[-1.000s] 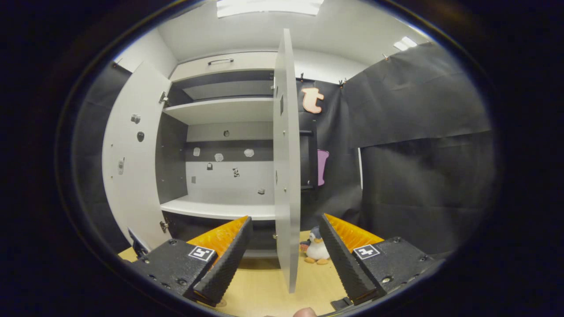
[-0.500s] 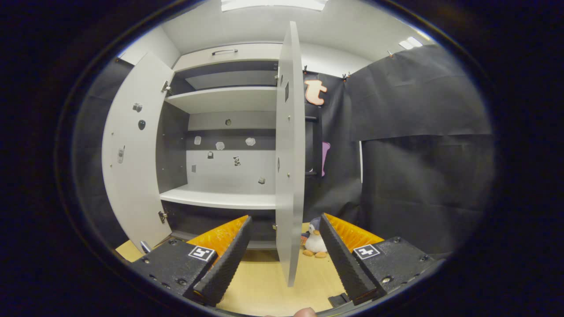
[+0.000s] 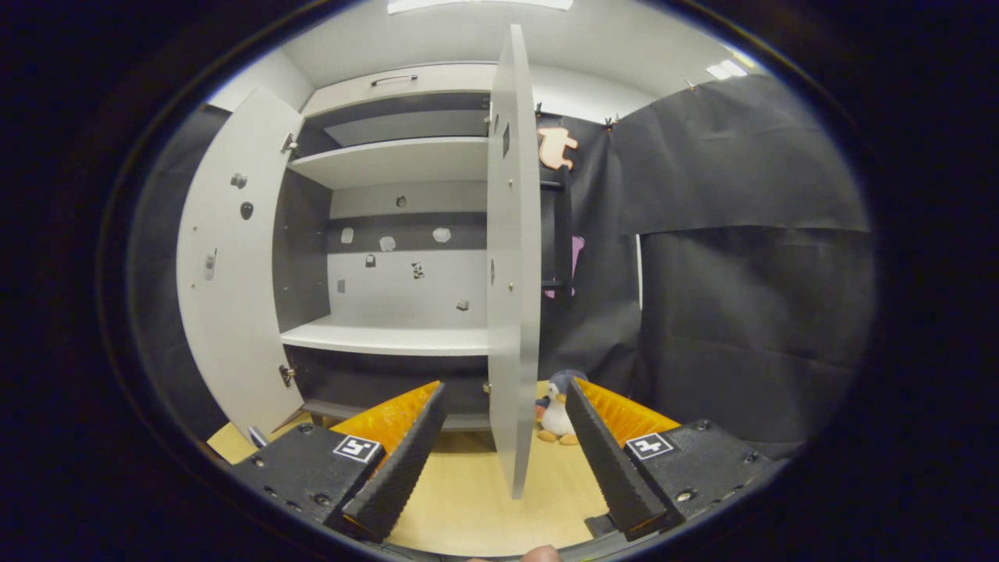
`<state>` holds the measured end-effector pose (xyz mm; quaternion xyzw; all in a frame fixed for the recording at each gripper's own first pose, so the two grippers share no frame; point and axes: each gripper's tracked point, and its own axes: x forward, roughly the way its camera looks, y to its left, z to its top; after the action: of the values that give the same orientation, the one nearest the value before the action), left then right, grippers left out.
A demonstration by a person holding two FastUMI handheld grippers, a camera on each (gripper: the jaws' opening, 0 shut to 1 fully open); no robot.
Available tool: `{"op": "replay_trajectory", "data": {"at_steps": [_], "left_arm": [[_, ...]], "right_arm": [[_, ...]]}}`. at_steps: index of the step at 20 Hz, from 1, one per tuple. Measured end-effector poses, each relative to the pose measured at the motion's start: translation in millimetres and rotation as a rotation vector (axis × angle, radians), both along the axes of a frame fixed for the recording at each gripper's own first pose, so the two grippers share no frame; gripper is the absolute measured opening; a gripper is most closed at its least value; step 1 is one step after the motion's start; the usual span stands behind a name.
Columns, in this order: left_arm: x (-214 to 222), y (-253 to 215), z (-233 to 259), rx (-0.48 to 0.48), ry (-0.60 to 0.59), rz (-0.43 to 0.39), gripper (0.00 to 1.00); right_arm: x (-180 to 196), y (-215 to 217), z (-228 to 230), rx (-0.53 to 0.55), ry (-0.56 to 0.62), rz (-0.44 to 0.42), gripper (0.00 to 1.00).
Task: Grasp the bottle in the cabinet with the left hand and place it on the coaster, then close the right door with the right hand and the left door with the left hand.
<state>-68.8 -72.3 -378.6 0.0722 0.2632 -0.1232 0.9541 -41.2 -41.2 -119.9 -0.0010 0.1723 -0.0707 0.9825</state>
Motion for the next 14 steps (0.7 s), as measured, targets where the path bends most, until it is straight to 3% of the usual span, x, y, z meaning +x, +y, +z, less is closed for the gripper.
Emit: {"op": "replay_trajectory", "data": {"at_steps": [2,3,5,6,7,14], "left_arm": [[-4.6,1.0,-0.2,-0.002,0.009,-0.002,0.83],[-8.0,2.3,-0.3,-0.003,0.015,-0.001,0.78],[-13.5,3.8,-0.2,-0.005,0.023,0.001,0.83],[-15.9,4.6,0.2,-0.006,0.028,0.003,0.78],[-18.8,5.4,0.2,-0.005,0.034,0.007,0.83],[-26.9,9.5,1.4,0.007,0.062,0.019,0.81]], "right_arm": [[0.4,-5.5,1.9,0.0,-0.009,-0.011,0.96],[0.7,-9.8,2.5,-0.006,-0.011,-0.016,1.0],[1.3,-22.9,5.2,-0.025,-0.018,-0.039,1.0],[1.0,-28.9,7.4,-0.027,-0.023,-0.049,0.99],[1.4,-35.4,10.7,-0.027,-0.032,-0.059,0.99],[2.2,-76.6,41.5,-0.034,-0.108,-0.079,0.99]]}}
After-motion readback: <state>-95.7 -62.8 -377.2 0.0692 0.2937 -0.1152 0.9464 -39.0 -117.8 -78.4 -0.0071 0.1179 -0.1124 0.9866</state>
